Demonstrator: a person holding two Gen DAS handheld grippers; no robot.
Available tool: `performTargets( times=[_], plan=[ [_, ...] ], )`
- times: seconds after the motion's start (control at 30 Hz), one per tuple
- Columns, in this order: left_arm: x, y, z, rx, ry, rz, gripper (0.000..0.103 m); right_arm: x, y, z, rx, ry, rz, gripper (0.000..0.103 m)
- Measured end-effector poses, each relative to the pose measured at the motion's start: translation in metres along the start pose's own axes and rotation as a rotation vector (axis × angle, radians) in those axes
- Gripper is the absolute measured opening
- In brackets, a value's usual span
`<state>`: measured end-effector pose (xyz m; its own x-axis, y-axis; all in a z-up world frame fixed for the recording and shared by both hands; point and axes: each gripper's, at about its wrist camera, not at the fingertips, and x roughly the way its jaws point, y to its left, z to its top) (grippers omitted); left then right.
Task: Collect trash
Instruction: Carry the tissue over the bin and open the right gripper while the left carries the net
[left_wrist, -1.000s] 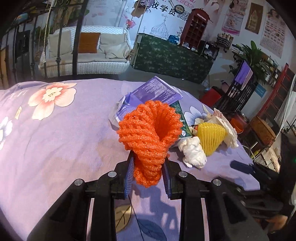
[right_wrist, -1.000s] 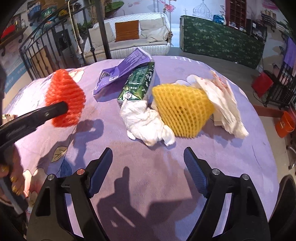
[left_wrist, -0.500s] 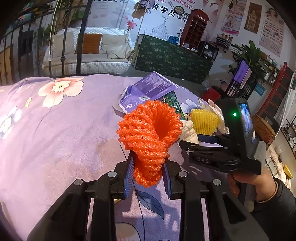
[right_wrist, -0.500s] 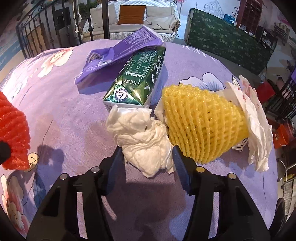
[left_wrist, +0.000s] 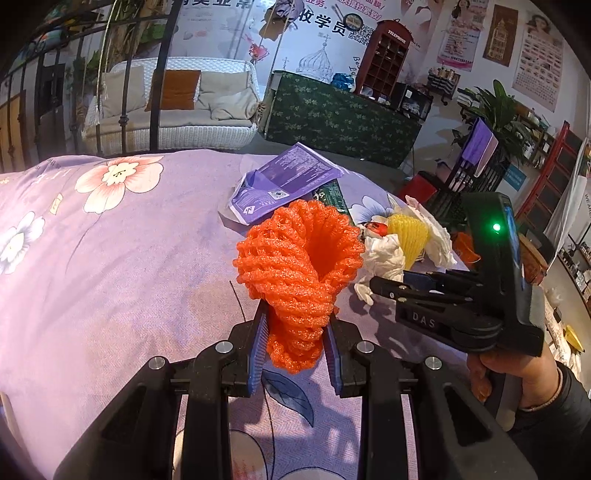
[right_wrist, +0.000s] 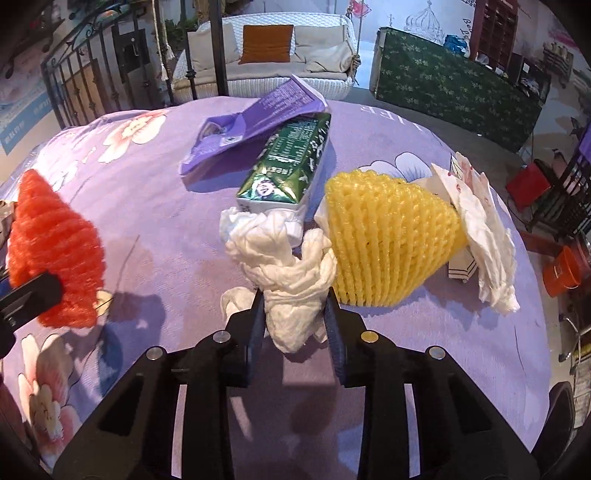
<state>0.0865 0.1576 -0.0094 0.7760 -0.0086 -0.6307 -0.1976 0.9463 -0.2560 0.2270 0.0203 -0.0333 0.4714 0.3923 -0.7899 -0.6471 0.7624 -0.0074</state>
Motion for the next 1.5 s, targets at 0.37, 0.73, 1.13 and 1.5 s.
performTargets(
  times=[0.37,0.73,1.13,1.5],
  plan=[
    [-0.012,-0.016,-0.005,0.023,-0.016,-0.031,0.027,-0.059,-0.009,-0.038,0.092,-0.079,0.066,0.031],
    [-0.017,-0.065,-0.014,0.099,-0.021,-0.126,0.027,-0.116,-0.041,-0.085,0.189,-0.162,0.018,0.031],
    [-0.009,-0.133,-0.028,0.225,0.003,-0.25,0.027,-0.156,-0.115,-0.156,0.392,-0.19,-0.118,0.031],
    [0.006,-0.189,-0.035,0.312,0.042,-0.365,0.027,-0.171,-0.196,-0.217,0.595,-0.164,-0.302,0.031]
  ],
)
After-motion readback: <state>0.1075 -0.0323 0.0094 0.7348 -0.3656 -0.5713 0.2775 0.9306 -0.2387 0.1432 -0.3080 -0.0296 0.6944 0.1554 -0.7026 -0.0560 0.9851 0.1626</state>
